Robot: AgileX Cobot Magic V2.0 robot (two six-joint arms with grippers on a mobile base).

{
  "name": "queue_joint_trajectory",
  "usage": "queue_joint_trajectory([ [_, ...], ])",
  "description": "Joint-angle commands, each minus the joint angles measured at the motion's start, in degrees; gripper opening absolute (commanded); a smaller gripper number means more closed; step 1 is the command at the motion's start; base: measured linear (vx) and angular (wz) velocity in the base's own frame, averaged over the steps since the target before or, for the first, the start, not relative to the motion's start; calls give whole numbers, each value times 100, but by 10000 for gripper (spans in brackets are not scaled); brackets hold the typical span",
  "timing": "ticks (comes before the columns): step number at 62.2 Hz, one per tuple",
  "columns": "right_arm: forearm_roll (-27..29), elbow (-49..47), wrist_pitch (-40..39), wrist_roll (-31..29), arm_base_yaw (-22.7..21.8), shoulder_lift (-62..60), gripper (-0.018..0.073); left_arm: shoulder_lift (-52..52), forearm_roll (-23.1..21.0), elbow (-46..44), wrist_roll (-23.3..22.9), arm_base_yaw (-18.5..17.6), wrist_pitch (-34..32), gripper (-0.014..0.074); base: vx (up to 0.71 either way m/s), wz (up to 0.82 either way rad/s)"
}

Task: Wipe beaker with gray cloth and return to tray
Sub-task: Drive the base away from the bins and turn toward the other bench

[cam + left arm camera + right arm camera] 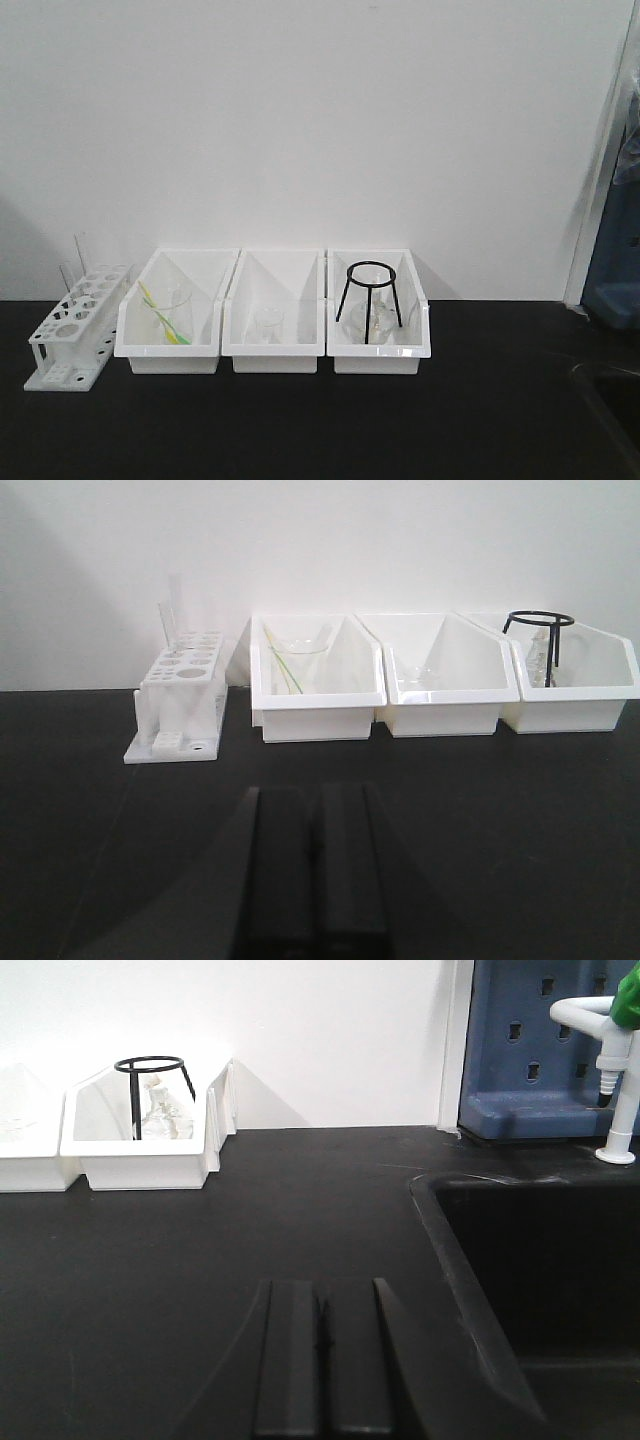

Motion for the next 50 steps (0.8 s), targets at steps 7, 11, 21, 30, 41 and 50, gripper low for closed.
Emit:
queue_joint_trajectory([
  [7, -43, 29, -464, -45, -44, -50, -11, -86, -45, 176, -6, 16, -493, -6, 0, 0],
  [11, -43, 29, -464, -45, -44, -50, -11, -86, -45, 176, -6, 16, -493, -6, 0, 0],
  [21, -43, 29, -464, -45, -44, -50, -11, -86, -45, 176, -6, 16, -493, -6, 0, 0],
  [30, -43, 29, -464, -45, -44, -50, -11, -86, -45, 176, -6, 16, -493, -6, 0, 0],
  [41, -43, 29, -464, -45, -44, -50, -11, -86, -45, 176, -6, 16, -493, -6, -1, 2],
  [50, -43, 29, -464, -45, -44, -50, -11, -86, -45, 176, -6, 16, -493, -6, -5, 3],
])
